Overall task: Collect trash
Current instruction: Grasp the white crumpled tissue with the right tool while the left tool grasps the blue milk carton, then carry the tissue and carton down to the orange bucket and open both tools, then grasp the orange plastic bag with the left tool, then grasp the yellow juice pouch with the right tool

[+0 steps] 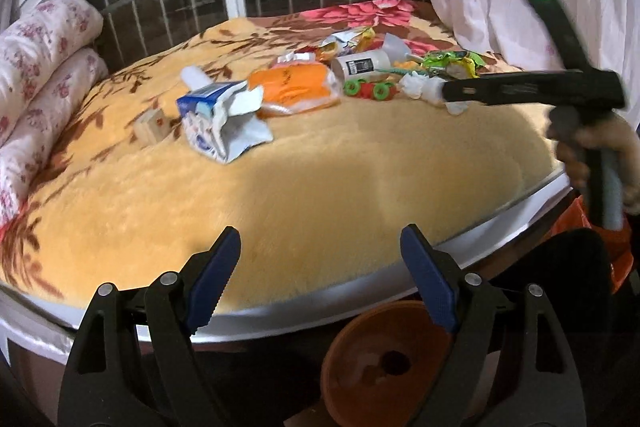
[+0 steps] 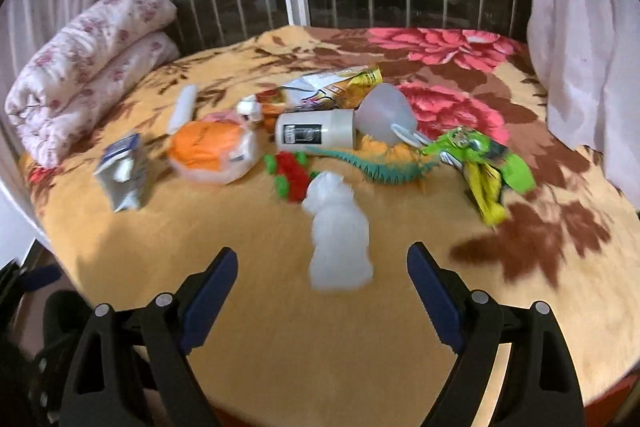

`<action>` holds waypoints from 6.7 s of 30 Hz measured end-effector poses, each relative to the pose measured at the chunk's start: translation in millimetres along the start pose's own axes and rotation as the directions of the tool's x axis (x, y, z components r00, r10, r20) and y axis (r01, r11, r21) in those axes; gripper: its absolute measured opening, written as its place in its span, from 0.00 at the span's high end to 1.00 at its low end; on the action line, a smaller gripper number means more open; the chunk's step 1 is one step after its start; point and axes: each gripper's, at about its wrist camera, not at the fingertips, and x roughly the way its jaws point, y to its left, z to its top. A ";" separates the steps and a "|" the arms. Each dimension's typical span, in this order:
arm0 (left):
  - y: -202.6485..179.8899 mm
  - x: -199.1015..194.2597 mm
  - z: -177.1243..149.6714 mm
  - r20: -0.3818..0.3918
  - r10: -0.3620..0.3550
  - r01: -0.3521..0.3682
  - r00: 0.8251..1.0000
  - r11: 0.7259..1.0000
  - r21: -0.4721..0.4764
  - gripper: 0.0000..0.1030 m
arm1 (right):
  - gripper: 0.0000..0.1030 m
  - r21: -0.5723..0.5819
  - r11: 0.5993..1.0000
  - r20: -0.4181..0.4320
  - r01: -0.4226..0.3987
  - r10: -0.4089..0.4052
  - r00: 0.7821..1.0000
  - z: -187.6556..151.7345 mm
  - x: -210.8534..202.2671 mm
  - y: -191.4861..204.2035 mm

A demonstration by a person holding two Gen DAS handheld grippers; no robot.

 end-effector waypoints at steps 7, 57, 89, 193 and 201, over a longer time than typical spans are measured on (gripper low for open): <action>-2.8 17.0 12.7 -0.010 0.008 -0.008 1.000 0.999 0.034 0.22 | 0.56 0.031 0.999 -0.103 -0.011 0.014 0.995 14.4 54.2 -12.2; 87.8 23.5 31.4 0.093 0.091 -0.064 0.991 0.963 -0.260 0.99 | 0.69 0.039 0.998 0.158 -0.046 0.039 0.987 -28.3 -16.0 4.5; -30.3 79.7 -147.3 -0.509 -0.109 0.165 0.854 0.984 0.065 0.99 | 0.69 -0.070 0.983 -0.422 -0.168 0.124 0.898 -237.8 10.8 75.6; 73.6 73.0 38.3 0.085 0.210 -0.190 0.974 0.963 -0.192 0.74 | 0.21 0.428 0.876 -0.012 -0.224 0.253 0.967 144.7 76.9 -19.8; 74.9 81.3 32.1 0.113 0.208 -0.182 0.972 0.963 -0.200 0.74 | 0.20 0.659 0.751 -0.179 -0.023 0.186 0.966 171.6 164.1 -45.4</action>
